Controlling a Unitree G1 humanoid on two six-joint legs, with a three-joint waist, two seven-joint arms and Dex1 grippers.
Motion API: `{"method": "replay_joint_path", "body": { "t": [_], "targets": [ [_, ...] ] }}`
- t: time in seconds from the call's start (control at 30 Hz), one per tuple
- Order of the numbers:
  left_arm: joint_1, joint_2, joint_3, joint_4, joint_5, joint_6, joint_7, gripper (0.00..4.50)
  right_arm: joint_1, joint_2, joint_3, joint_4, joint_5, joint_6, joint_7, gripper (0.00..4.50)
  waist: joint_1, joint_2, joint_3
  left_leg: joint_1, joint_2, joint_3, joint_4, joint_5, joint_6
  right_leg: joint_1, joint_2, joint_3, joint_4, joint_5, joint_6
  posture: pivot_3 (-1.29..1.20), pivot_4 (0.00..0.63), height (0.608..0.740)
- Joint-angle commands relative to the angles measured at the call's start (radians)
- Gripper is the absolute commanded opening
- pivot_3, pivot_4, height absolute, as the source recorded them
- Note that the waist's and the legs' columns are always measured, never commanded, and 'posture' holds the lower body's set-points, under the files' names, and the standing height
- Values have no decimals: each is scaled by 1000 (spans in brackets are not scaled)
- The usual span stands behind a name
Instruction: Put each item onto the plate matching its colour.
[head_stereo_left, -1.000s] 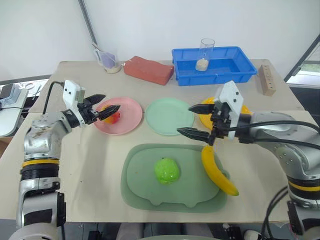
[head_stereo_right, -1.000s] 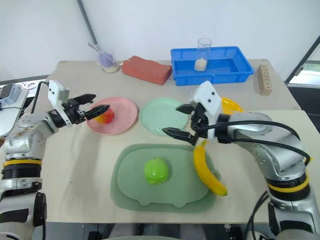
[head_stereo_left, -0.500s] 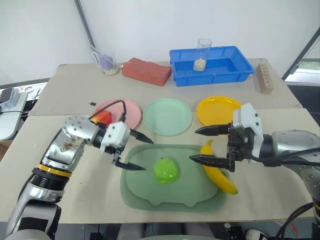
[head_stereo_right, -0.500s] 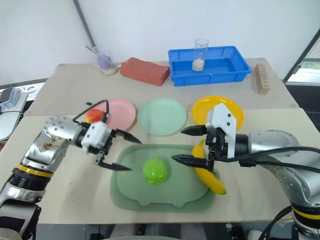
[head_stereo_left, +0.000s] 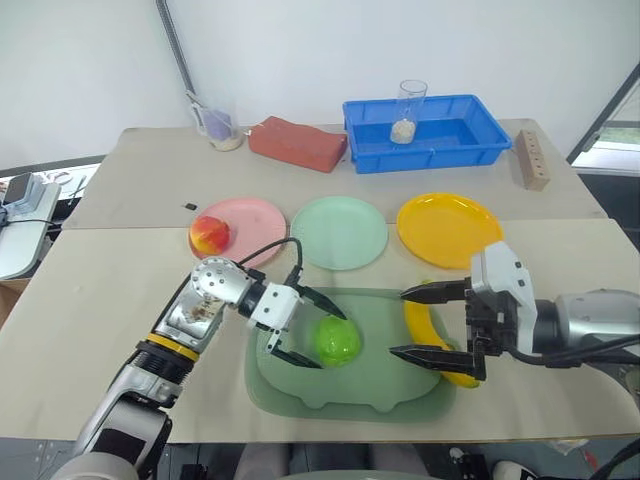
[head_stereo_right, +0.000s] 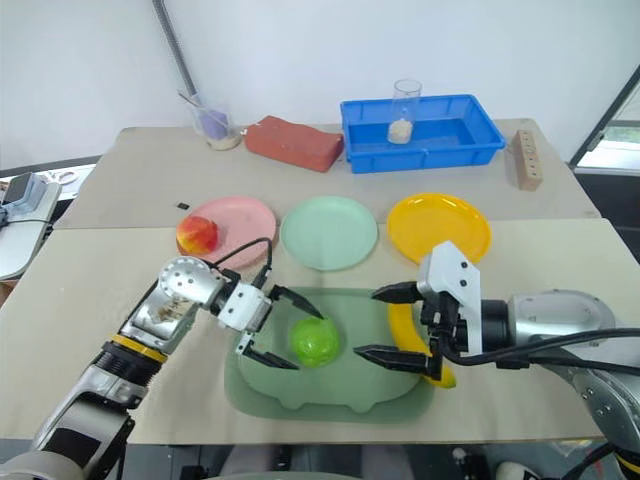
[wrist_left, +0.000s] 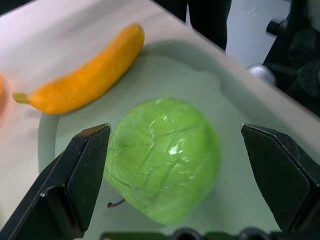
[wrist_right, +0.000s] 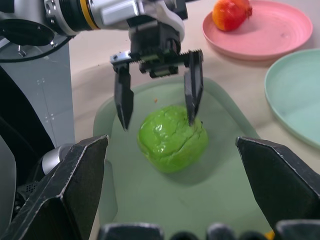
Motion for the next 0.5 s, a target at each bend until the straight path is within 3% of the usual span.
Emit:
{"method": "replay_joint_path", "body": {
  "t": [0.03,0.4,0.43,0.5],
  "targets": [
    [-19,-14,-9,63,45,-79,29,4447,25,-20,-58,-33,8,-28,6,4500,-1,0,0,0,0,0,0,0,0,0,0,0,0,0,0,0,150,740],
    [-32,-58,-28,127,78,-115,70,4447,10,-32,-65,-26,33,-26,-7,4500,2,0,0,1,-1,0,1,0,0,2,0,0,0,0,0,0,150,740],
    [-27,-58,-27,122,69,-109,66,3922,2,-32,-61,-25,38,-23,-11,4500,2,0,0,1,-1,0,1,0,0,3,0,0,0,0,0,0,150,740],
    [-22,-57,-26,114,60,-100,63,3327,-10,-32,-55,-25,45,-18,-18,4500,2,0,0,1,-1,0,1,0,0,3,-1,0,0,0,0,0,150,740]
  ]
}}
